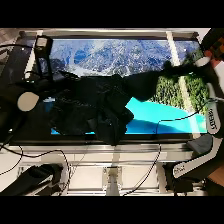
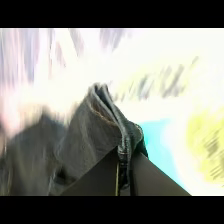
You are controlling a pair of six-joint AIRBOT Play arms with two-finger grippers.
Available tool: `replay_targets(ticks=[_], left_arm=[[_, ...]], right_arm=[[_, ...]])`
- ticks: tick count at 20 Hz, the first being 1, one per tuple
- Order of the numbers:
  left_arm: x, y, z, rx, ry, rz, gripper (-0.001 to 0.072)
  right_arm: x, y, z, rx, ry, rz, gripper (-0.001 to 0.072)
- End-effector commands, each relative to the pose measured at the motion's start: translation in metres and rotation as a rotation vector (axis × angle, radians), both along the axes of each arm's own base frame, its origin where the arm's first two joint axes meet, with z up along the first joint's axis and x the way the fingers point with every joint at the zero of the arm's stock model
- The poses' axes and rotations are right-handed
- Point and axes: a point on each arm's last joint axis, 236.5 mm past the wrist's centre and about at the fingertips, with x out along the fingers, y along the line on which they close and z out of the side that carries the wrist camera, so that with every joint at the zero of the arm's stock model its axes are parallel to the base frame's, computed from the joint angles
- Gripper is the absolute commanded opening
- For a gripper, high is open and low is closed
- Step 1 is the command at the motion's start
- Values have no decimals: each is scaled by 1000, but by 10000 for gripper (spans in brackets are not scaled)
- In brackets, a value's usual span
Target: Fold the clothes and pants, and hang the long-sleeved shirts on hangers.
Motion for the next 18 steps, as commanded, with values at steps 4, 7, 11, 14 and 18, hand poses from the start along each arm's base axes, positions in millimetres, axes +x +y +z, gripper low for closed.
replay_targets(ticks=[4,7,11,14,18], left_arm=[[18,-6,-8,-7,-23,6,24],[19,-6,-8,-8,-24,6,24],[20,-7,-6,-18,-28,11,24],[28,-1,-3,-47,-45,55,24],[45,24,-16,-125,12,178,24]], right_arm=[[1,-161,30,-211,-91,-280,14],[-10,-190,21,-315,-52,-315,15],[7,-197,38,-268,-132,-424,15],[52,-176,86,-117,-365,-508,15],[96,-156,167,-59,-721,-646,16]])
